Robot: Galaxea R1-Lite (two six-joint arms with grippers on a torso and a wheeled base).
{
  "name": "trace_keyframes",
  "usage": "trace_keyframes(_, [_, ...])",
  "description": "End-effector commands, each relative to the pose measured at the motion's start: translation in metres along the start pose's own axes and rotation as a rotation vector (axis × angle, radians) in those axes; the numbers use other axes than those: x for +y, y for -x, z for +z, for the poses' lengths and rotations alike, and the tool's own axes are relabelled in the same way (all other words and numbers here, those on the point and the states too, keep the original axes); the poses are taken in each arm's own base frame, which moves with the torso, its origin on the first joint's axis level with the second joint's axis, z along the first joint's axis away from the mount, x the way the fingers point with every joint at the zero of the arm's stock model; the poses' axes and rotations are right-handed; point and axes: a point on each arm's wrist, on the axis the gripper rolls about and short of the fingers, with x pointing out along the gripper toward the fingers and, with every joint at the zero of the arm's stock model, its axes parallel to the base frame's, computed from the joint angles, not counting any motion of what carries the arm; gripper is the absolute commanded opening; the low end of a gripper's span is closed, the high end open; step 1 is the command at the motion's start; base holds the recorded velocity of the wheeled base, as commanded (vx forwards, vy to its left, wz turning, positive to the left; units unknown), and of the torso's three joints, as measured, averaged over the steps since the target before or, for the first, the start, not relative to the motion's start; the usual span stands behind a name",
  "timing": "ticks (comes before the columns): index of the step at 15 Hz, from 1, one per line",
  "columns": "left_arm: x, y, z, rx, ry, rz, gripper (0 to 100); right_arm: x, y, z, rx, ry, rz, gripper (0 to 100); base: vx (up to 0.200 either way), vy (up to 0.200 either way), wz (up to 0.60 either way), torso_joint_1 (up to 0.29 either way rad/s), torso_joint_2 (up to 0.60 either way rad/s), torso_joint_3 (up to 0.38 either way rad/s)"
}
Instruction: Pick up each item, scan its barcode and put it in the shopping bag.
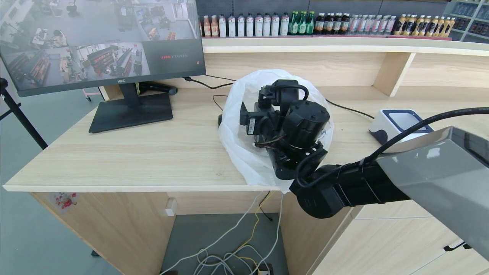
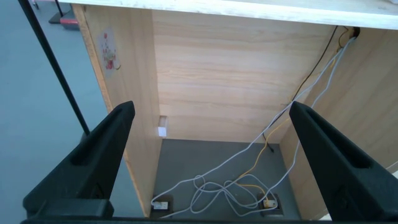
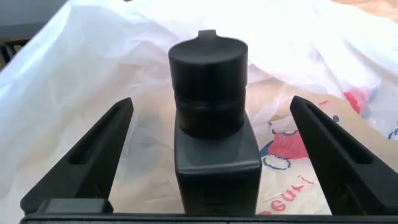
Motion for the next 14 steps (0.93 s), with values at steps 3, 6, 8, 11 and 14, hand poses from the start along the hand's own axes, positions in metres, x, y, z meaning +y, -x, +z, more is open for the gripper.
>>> trace_keyframes(3, [0.0, 0.0, 0.0, 0.0, 0.0, 0.0, 100, 0.0, 0.011, 0.023, -0.027, -0.012, 0.019, 100, 0.0, 0.0, 0.0, 0.0, 0.0, 0.0])
trace_keyframes(6, [0.0, 0.0, 0.0, 0.0, 0.0, 0.0, 100, -0.008, 0.03, 0.029, -0.007, -0.002, 0.032, 100, 0.0, 0.0, 0.0, 0.0, 0.0, 0.0])
trace_keyframes(8, [0.0, 0.0, 0.0, 0.0, 0.0, 0.0, 100, -0.009, 0.044, 0.031, -0.021, -0.015, 0.048, 100, 0.0, 0.0, 0.0, 0.0, 0.0, 0.0])
trace_keyframes(11, [0.0, 0.0, 0.0, 0.0, 0.0, 0.001, 100, -0.003, 0.074, 0.027, -0.041, -0.048, 0.094, 100, 0.0, 0.0, 0.0, 0.0, 0.0, 0.0])
trace_keyframes(14, [0.0, 0.0, 0.0, 0.0, 0.0, 0.001, 100, -0.006, 0.107, 0.02, -0.056, -0.078, 0.143, 100, 0.0, 0.0, 0.0, 0.0, 0.0, 0.0])
